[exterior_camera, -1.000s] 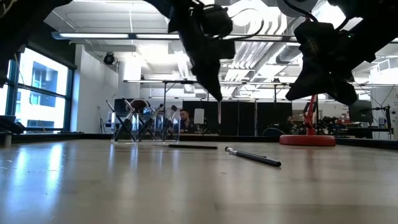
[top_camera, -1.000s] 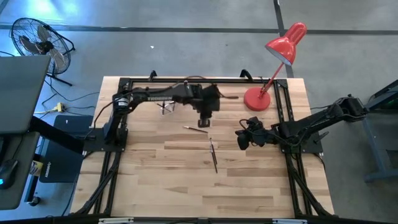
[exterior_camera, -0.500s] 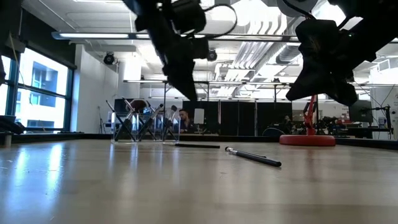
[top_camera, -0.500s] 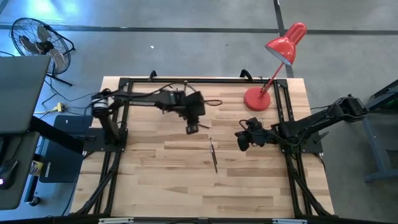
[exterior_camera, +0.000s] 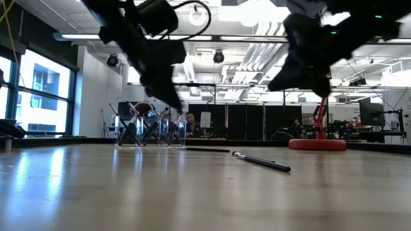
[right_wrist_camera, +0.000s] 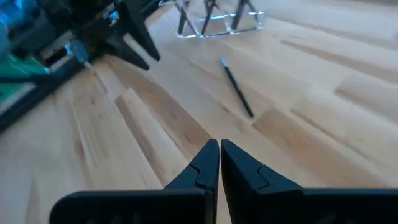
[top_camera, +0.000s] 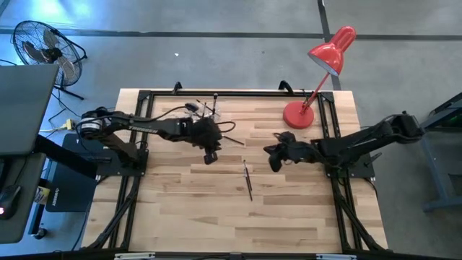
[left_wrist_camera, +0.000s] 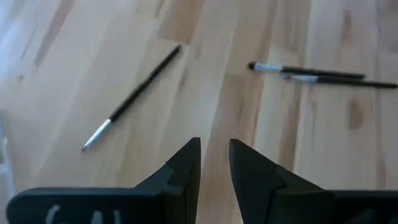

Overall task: Put items in baskets/containers
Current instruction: Put the liner brush into the transparent organizer

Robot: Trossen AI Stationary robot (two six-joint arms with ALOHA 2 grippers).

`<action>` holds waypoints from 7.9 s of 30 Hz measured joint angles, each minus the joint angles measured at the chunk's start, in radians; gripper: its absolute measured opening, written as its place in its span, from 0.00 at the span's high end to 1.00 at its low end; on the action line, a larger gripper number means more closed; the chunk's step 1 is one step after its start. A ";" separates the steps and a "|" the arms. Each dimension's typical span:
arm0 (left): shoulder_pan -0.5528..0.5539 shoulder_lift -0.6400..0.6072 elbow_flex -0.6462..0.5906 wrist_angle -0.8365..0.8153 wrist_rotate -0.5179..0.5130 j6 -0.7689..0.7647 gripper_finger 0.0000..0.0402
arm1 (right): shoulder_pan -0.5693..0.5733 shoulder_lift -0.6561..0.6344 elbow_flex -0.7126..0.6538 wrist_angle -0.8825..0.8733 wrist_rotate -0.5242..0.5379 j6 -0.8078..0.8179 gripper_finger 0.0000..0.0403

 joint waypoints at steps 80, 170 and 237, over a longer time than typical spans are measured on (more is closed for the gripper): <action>0.000 0.171 -0.034 -0.112 0.065 0.078 0.79 | -0.186 0.832 0.519 -0.133 -0.540 -0.814 0.99; -0.118 0.235 0.000 -0.176 -0.080 0.186 0.99 | -0.193 0.802 0.511 -0.077 -0.544 -0.709 0.92; -0.117 0.286 0.213 -0.304 -0.123 0.077 0.80 | -0.072 0.723 0.513 -0.108 -0.111 -0.728 0.66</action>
